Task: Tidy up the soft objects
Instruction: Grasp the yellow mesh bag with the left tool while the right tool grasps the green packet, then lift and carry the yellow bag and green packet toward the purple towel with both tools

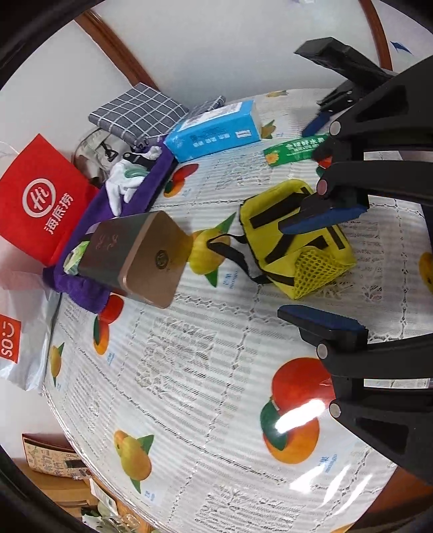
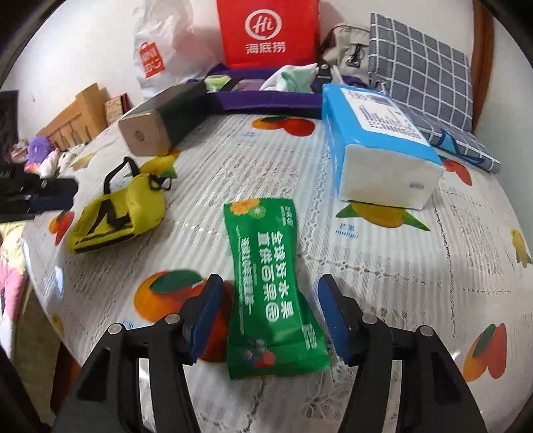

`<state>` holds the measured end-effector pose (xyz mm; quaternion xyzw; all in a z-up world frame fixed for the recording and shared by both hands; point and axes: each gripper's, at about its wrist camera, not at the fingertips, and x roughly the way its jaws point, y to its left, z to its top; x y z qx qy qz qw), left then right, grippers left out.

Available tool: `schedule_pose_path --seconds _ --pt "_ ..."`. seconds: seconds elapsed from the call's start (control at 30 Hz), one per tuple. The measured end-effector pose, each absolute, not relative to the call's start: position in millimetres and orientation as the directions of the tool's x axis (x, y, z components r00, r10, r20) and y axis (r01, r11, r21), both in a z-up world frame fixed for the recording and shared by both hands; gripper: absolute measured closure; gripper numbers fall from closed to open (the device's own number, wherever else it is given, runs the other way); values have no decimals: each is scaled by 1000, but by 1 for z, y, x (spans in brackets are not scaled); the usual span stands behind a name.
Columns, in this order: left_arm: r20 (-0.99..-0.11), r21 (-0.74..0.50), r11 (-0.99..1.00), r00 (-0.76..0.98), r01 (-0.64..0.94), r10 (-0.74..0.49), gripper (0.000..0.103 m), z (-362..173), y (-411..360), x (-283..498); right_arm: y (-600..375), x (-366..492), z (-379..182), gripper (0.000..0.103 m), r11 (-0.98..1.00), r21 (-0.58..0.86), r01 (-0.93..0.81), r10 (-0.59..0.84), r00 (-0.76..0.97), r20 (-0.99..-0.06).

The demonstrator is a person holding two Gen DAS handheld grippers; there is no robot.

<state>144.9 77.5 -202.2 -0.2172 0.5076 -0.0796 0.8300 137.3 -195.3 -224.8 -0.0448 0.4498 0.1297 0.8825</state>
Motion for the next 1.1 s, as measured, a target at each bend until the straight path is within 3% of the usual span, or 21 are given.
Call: schedule_pose_path --seconds 0.1,0.17,0.3,0.47,0.57,0.6,1.1 --pt "-818 -424 901 465 -92 -338 61 -206 72 144 -192 142 -227 46 971 15 -238 161 609 -777" --pt "-826 -413 906 455 -88 -332 61 -209 68 145 -192 143 -227 61 972 8 -233 154 620 -769" --pt "-853 -373 925 419 -74 -311 61 -219 53 149 -204 144 -225 74 973 50 -224 182 621 -763" --pt "-869 -284 958 434 -45 -237 63 -222 35 151 -220 141 -224 75 979 50 -198 164 615 -772" --pt "-869 -256 966 446 -40 -212 68 -222 32 154 -231 138 -224 75 985 31 -173 133 623 -771" --pt "-868 -254 966 450 -42 -209 76 -221 32 155 -236 138 -225 75 986 39 -164 134 624 -770" --pt "-843 -293 955 483 -41 -238 79 -194 35 163 -262 146 -221 77 991 75 -112 128 604 -786"
